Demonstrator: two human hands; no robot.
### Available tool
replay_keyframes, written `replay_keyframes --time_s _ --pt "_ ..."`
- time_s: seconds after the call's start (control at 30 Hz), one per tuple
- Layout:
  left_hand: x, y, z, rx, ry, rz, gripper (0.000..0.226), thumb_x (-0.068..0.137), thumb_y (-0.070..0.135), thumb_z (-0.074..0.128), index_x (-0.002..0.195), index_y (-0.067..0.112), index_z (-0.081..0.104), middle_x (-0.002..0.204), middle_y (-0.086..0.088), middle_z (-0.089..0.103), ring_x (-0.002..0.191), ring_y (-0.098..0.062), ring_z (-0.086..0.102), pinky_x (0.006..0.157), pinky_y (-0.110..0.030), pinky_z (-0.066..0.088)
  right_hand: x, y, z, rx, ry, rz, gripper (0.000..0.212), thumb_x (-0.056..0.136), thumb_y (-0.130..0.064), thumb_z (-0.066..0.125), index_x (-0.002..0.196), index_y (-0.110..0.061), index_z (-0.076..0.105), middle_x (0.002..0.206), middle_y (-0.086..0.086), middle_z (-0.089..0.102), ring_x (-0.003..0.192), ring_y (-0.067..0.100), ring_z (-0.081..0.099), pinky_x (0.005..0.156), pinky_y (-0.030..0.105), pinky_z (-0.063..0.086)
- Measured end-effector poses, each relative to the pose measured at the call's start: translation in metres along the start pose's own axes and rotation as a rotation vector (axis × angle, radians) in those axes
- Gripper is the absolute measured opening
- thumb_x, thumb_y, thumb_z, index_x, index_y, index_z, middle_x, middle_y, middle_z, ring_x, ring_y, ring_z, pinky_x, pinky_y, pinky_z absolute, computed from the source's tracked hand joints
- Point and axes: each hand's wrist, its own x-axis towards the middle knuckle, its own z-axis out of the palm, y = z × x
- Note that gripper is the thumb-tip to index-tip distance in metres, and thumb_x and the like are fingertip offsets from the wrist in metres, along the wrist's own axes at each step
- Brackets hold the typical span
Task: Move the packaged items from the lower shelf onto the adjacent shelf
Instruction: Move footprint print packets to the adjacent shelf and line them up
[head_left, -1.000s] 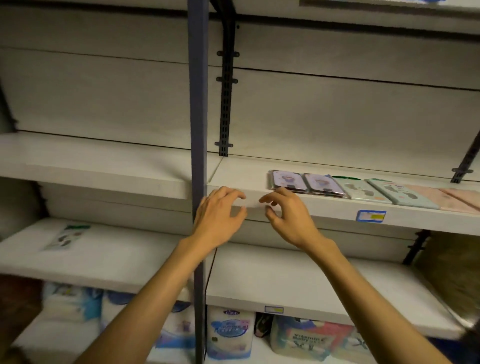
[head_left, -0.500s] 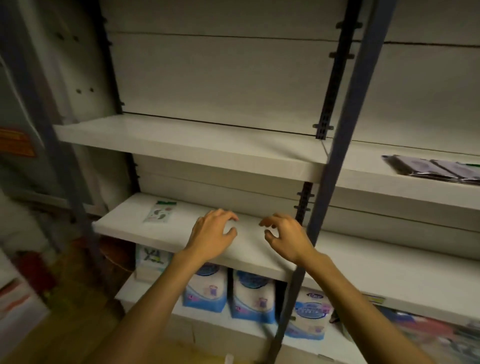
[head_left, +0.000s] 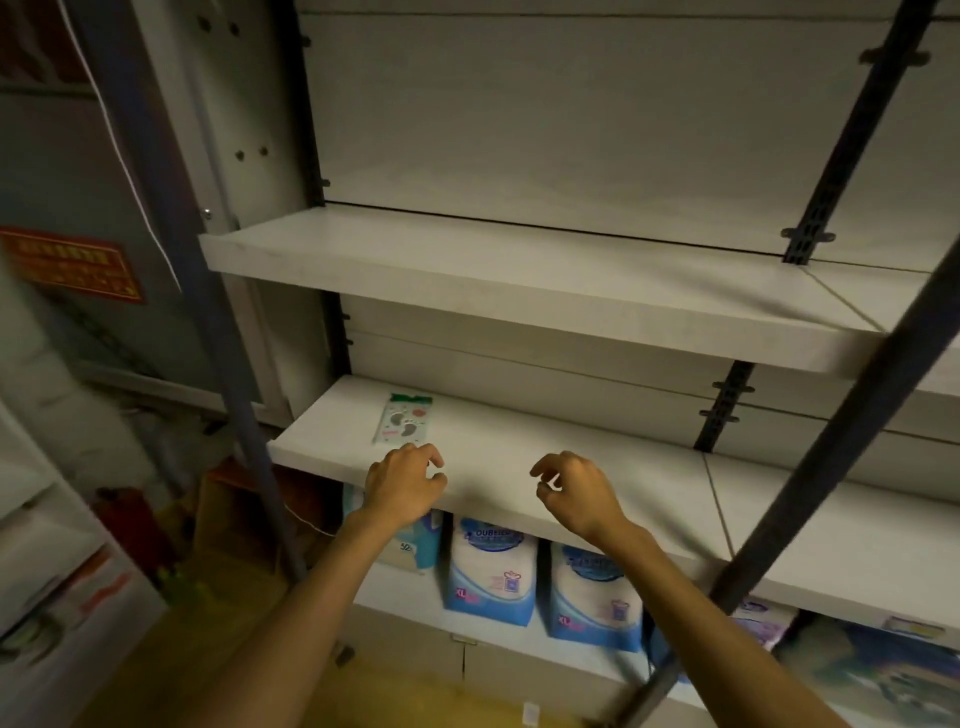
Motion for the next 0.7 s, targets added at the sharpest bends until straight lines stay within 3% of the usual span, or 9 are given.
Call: replay_keyframes --time_s 0.47,0.6,0.7 --pt "0.154 -0.134 0.048 0.046 -0.081 -0.303 0.034 0.088 0.046 0.059 0.11 0.02 0.063 0.115 -0.004 0.068 0.101 -0.024 0.063 0.087 -0.038 0.053 0.151 -0.029 0.12 0.105 -0.163 0.202 0.027 0.088 -0.018 0.059 0.113 -0.021 0.069 0.106 -0.001 0.071 0.094 0.016 0.064 0.075 0.022 0.042" --pt "0.197 -0.157 0.068 -0.012 -0.033 -0.43 0.045 0.08 0.058 0.061 0.1 0.017 0.059 0.099 -0.006 0.068 0.083 -0.023 0.064 0.074 -0.038 0.057 0.181 -0.035 0.151 0.138 -0.19 0.282 0.028 0.09 -0.016 0.059 0.116 -0.016 0.069 0.109 0.004 0.071 0.099 0.02 0.064 0.078 0.021 0.043" --pt "0.217 -0.165 0.08 -0.052 -0.026 -0.488 0.063 0.071 0.07 0.062 0.101 0.014 0.057 0.097 -0.007 0.064 0.081 -0.023 0.062 0.074 -0.037 0.056 0.194 -0.043 0.173 0.16 -0.223 0.346 0.026 0.091 -0.015 0.058 0.115 -0.016 0.068 0.112 0.005 0.069 0.102 0.021 0.063 0.084 0.024 0.048"
